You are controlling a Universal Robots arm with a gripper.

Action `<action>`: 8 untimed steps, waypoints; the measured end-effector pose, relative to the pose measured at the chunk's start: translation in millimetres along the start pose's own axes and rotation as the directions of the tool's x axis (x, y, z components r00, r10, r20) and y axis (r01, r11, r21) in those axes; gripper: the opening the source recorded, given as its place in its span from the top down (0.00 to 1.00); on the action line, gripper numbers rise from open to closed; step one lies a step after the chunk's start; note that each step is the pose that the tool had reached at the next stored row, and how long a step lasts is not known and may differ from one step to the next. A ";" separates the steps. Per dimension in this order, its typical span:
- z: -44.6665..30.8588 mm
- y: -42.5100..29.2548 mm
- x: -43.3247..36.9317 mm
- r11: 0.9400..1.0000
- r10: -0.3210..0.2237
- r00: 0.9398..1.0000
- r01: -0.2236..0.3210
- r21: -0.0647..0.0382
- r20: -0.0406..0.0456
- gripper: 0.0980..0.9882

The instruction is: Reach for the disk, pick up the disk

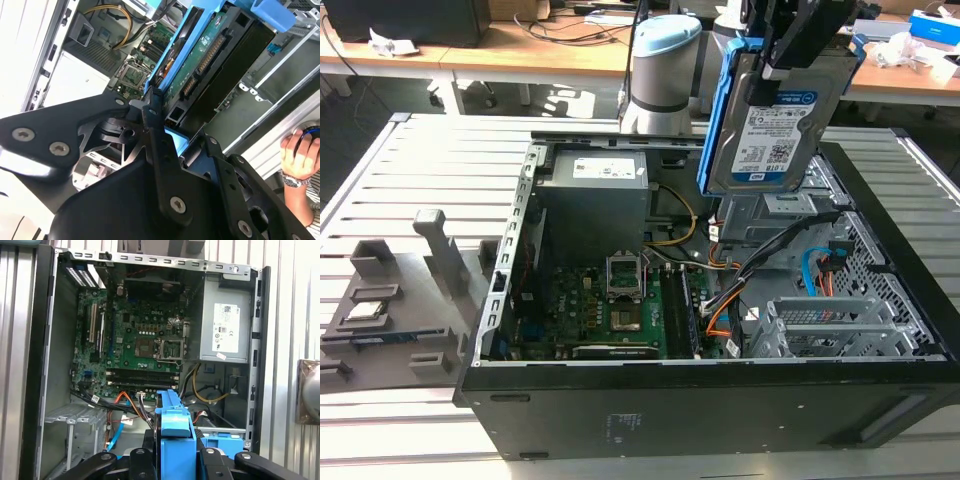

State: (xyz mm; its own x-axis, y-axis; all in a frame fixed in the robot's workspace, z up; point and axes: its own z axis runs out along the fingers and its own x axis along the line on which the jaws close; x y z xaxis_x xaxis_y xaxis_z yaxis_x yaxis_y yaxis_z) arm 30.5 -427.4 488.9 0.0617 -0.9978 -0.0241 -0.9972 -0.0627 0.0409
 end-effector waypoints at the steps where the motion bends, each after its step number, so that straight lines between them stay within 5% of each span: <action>1: -0.1 0.1 1.9 1.000 0.000 1.000 0.000 0.000 0.000 0.70; 8: -0.3 0.8 12.3 1.000 0.000 1.000 0.000 0.000 0.000 0.70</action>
State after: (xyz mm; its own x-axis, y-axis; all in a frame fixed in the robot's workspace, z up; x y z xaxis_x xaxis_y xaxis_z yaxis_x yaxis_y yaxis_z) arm 30.5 -439.7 488.9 0.0617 -0.9978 -0.0241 -0.9972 -0.0626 0.0408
